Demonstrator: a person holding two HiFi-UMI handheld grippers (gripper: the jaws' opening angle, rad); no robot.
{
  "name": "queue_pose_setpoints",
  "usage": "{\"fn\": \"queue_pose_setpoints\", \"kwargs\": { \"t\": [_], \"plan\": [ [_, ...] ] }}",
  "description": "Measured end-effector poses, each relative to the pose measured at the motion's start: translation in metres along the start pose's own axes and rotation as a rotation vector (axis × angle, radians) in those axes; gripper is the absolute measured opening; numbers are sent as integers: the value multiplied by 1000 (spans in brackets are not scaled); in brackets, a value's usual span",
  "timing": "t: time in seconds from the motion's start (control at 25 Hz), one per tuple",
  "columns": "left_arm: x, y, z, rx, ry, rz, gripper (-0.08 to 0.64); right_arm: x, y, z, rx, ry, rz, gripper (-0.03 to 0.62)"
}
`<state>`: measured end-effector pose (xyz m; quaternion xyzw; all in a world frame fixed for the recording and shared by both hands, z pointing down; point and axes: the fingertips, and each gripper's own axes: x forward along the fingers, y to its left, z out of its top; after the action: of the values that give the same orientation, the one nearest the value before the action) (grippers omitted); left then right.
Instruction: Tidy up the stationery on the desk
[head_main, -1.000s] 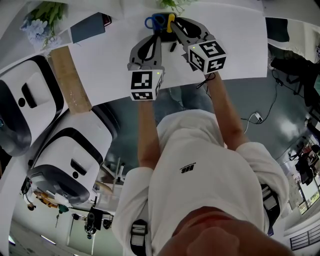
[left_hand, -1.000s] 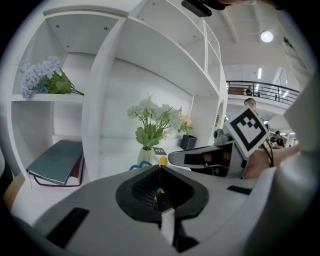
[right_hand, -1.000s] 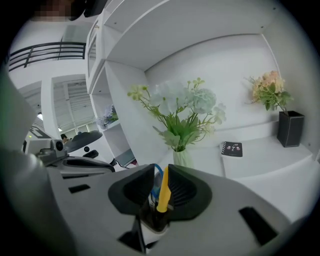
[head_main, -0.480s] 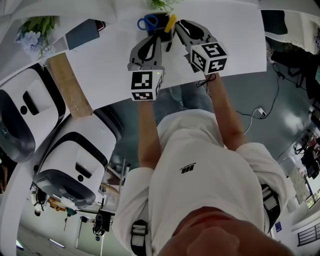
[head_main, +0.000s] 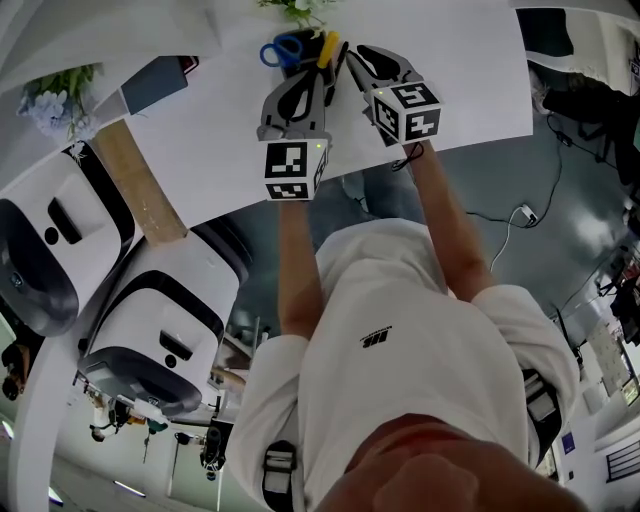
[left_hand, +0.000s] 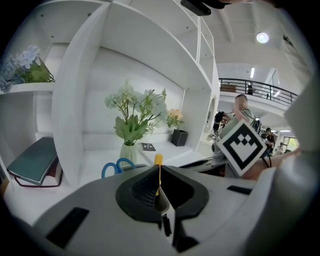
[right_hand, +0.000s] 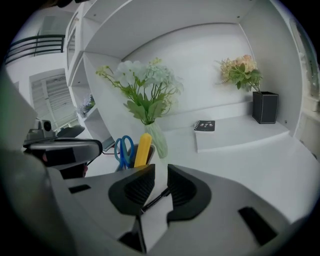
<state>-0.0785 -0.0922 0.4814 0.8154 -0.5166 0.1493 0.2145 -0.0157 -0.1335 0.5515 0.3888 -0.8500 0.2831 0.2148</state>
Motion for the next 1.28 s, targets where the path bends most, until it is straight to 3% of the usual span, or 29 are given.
{"fn": "queue_pose_setpoints", "kwargs": {
  "t": [0.92, 1.28],
  "plan": [
    [26, -4, 3, 20, 32, -30, 0, 49, -23, -44, 44, 203, -59, 100],
    [20, 3, 1, 10, 32, -19, 0, 60, -24, -51, 6, 246, -92, 92]
  ]
}}
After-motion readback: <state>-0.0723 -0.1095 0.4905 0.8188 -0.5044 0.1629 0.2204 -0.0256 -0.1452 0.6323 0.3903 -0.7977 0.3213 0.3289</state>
